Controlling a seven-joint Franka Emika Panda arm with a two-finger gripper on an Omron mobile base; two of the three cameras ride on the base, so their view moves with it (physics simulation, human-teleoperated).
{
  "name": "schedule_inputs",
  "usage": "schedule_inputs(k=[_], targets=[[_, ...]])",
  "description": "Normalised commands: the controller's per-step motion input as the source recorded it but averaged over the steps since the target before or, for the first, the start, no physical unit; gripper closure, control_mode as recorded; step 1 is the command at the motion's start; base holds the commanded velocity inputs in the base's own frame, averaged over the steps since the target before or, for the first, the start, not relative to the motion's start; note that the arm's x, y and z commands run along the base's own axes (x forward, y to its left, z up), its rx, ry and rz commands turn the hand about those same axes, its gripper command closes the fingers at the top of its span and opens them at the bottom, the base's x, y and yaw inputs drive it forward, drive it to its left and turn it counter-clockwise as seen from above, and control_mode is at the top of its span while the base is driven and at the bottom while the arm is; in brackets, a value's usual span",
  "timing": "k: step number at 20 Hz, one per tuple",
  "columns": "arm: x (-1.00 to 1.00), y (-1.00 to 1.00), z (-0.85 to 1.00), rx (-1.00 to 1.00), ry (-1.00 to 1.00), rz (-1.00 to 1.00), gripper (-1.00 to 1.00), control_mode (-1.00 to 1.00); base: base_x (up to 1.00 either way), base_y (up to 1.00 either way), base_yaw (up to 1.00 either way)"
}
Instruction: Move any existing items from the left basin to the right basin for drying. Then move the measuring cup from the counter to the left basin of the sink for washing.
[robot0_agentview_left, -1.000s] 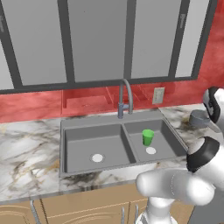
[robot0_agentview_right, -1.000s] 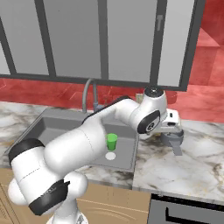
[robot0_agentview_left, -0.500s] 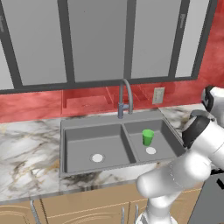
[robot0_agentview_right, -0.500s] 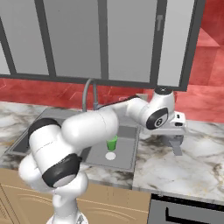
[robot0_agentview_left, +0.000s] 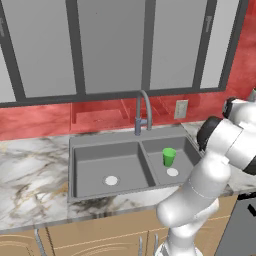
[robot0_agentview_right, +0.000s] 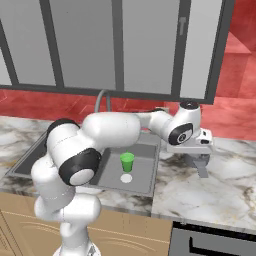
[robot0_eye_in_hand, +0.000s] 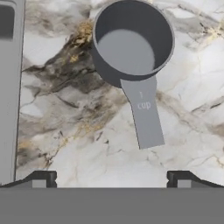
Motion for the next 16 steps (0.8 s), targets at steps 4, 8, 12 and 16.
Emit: schedule_inputs(k=[4,8,12,16], targets=[[0.32,-0.30,-0.38,0.00,0.00,0.00,-1.00,-1.00,0.00,0.00,0.00],[0.28,-0.38,-0.46,0.00,0.00,0.00,-1.00,-1.00,0.00,0.00,0.00],[0.18,-0.37,-0.35,0.01,0.00,0.00,-1.00,-1.00,0.00,0.00,0.00],[0.06,-0.37,-0.11,0.05,0.00,0.00,-1.00,-1.00,0.00,0.00,0.00]])
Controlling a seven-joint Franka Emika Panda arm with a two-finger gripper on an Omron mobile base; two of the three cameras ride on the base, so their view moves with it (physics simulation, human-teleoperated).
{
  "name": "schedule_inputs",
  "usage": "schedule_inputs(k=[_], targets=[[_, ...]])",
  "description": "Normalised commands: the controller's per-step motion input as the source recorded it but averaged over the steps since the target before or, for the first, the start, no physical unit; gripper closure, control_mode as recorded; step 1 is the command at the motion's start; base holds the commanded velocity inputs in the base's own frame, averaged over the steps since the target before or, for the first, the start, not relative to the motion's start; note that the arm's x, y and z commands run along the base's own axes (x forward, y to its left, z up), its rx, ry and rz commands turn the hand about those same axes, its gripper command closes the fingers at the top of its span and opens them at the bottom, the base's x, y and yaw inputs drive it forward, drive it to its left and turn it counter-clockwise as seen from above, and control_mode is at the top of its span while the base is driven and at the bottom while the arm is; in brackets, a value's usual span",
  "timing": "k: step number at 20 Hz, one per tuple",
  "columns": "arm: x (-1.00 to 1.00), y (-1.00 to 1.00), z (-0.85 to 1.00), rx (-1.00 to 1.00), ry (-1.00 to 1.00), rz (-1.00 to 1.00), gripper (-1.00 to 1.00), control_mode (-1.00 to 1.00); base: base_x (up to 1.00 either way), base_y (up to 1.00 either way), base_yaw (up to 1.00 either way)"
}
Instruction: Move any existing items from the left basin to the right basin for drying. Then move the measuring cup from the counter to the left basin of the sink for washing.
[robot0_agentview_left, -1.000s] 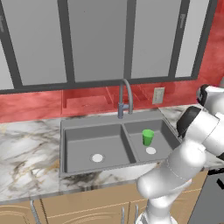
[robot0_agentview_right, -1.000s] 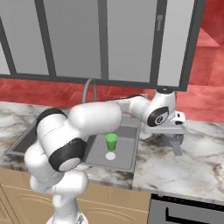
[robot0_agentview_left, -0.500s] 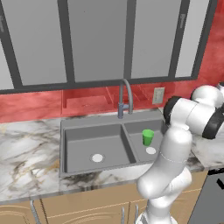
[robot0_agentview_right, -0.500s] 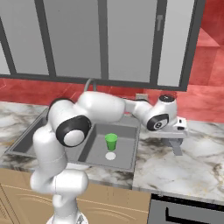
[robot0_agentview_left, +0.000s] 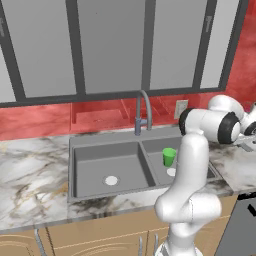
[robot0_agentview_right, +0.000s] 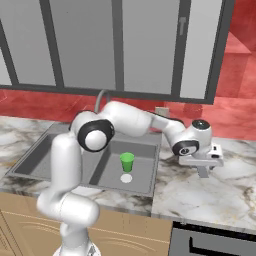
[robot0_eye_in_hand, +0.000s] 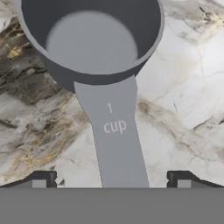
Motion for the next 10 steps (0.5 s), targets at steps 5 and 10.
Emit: schedule_inputs(k=[5,10], targets=[[0.06,-0.25,-0.05,0.03,0.00,0.00,-1.00,-1.00,0.00,0.00,0.00],[0.10,-0.06,-0.25,0.00,0.00,0.00,-1.00,-1.00,0.00,0.00,0.00]])
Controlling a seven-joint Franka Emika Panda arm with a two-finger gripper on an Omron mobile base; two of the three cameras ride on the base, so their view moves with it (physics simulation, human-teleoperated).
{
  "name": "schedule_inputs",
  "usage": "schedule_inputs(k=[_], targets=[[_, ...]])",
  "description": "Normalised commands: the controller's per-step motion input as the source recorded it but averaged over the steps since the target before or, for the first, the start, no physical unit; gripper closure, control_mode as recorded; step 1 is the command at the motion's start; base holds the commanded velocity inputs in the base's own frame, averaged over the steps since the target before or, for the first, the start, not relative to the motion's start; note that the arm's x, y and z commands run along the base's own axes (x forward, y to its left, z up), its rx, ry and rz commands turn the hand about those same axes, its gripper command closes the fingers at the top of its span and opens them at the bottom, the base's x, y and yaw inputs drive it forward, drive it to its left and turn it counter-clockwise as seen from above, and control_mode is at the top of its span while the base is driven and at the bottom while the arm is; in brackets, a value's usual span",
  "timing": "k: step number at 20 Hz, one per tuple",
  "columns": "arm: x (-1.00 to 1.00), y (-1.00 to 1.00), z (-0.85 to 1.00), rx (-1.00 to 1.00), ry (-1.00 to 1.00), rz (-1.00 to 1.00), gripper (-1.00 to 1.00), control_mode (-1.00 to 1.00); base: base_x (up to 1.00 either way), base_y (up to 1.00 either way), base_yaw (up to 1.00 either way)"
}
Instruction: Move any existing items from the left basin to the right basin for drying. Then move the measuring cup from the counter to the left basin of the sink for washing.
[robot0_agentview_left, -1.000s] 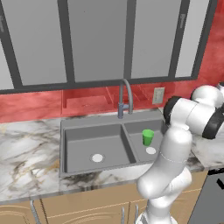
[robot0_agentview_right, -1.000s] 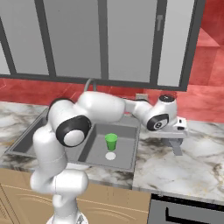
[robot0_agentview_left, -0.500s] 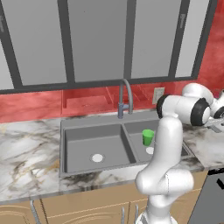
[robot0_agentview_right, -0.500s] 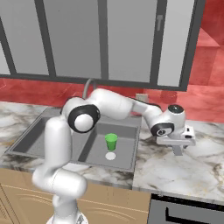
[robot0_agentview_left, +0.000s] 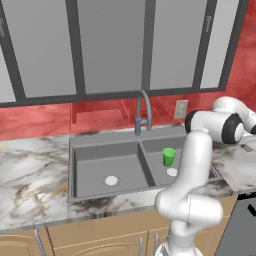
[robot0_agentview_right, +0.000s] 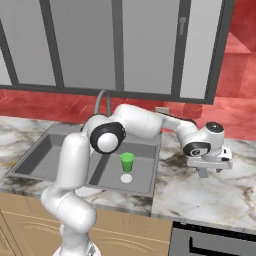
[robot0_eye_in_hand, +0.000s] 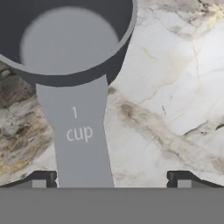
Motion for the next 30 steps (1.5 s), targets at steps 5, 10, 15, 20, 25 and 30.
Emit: schedule_inputs(k=[5,10,15,20,25,30], targets=[[0.06,0.00,-0.38,0.00,0.00,0.00,-1.00,-1.00,0.00,0.00,0.00],[0.09,0.00,-0.31,0.00,0.00,0.00,-1.00,-1.00,0.00,0.00,0.00],[0.05,0.01,-0.12,0.00,0.00,0.00,-1.00,-1.00,0.00,0.00,0.00],[0.00,0.17,0.00,0.00,0.00,0.00,-1.00,-1.00,0.00,0.00,0.00],[0.02,0.33,0.00,0.00,0.01,0.00,-1.00,-1.00,0.00,0.00,0.00],[0.01,0.25,0.00,0.00,0.01,0.00,-1.00,-1.00,0.00,0.00,0.00]])
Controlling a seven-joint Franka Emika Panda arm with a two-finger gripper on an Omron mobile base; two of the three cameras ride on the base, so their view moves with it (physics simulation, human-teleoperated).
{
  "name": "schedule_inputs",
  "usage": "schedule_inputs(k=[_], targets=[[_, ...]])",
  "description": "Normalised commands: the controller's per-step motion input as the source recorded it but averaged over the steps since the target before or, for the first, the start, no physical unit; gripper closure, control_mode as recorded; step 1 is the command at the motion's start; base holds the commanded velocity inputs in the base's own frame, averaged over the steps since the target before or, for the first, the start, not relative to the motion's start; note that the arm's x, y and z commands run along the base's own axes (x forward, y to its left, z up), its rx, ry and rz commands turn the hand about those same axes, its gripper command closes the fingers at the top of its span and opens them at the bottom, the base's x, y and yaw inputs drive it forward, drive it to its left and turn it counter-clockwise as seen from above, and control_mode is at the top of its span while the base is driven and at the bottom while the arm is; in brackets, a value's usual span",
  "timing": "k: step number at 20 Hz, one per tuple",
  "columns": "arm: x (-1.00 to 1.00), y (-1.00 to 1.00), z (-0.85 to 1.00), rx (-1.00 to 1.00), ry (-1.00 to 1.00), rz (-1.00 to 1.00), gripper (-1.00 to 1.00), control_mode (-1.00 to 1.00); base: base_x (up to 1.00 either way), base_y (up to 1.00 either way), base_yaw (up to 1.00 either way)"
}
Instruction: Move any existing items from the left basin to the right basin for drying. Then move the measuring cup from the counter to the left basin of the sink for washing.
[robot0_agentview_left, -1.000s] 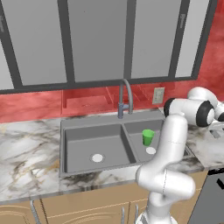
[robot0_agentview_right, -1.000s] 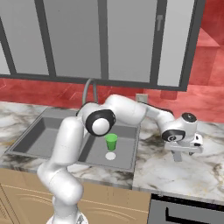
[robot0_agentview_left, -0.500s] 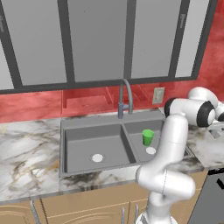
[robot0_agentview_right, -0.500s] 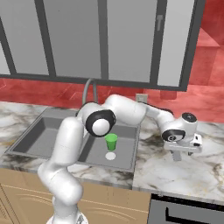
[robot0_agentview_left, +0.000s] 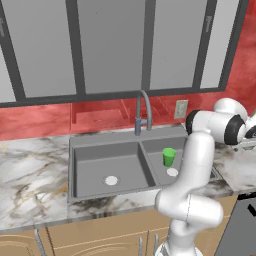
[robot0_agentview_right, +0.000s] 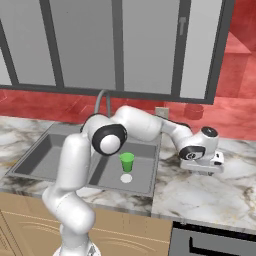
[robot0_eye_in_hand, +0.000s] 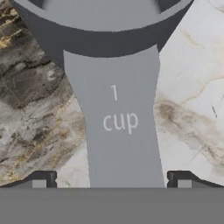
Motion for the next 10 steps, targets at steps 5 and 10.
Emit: schedule_inputs(k=[5,10], targets=[[0.00,0.04,0.00,0.00,0.00,0.00,1.00,-1.00,0.00,0.00,0.00],[0.00,0.00,0.00,0.00,0.01,0.00,1.00,-1.00,0.00,0.00,0.00]])
